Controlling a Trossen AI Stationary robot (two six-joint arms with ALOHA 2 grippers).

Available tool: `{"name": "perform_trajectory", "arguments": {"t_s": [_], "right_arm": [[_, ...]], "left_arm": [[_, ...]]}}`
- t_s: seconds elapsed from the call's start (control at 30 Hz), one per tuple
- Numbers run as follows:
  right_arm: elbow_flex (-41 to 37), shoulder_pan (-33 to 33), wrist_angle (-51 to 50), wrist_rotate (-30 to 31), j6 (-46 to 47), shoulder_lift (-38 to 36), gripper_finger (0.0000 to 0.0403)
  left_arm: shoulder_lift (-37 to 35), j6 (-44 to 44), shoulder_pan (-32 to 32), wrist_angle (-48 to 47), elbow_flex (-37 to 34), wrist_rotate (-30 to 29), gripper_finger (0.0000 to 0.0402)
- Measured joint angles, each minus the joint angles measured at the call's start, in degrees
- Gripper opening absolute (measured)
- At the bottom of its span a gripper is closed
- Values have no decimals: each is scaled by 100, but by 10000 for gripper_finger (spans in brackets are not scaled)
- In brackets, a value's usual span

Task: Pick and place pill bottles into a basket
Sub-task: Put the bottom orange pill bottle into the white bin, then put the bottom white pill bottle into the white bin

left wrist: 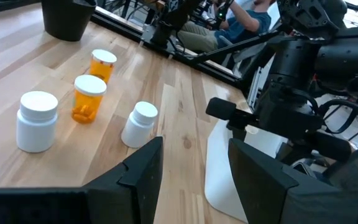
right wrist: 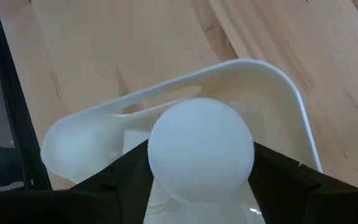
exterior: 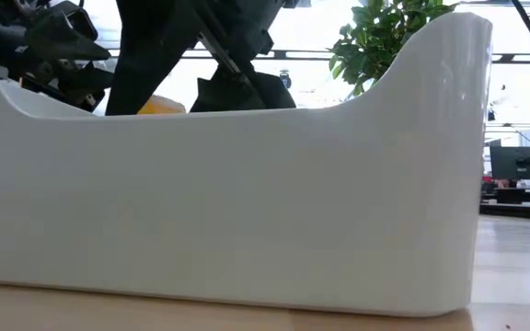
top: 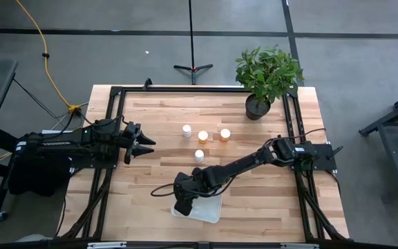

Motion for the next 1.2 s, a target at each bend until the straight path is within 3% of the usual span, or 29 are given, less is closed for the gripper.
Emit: {"name": "perform_trajectory", "arguments": {"t_s": [0.4, 0.63, 0.83, 1.0, 1.2], "right_arm": [[2, -41, 26, -212, -23, 0, 256], [17, -85, 531, -446, -179, 0, 257], [496, -143, 387, -543, -624, 0, 257], [1057, -254, -208, -170, -1036, -7, 257], [1737, -511, -1541, 808, -1250, -7, 257]], "left_arm": [[1, 0, -1, 0, 0, 0, 216], [0, 0, -1, -1, 0, -2, 216], [2, 0, -1, -2, 0, -2, 216], [1, 0, -1, -3, 0, -4, 216], [2, 0, -1, -4, 0, -4, 216]]}}
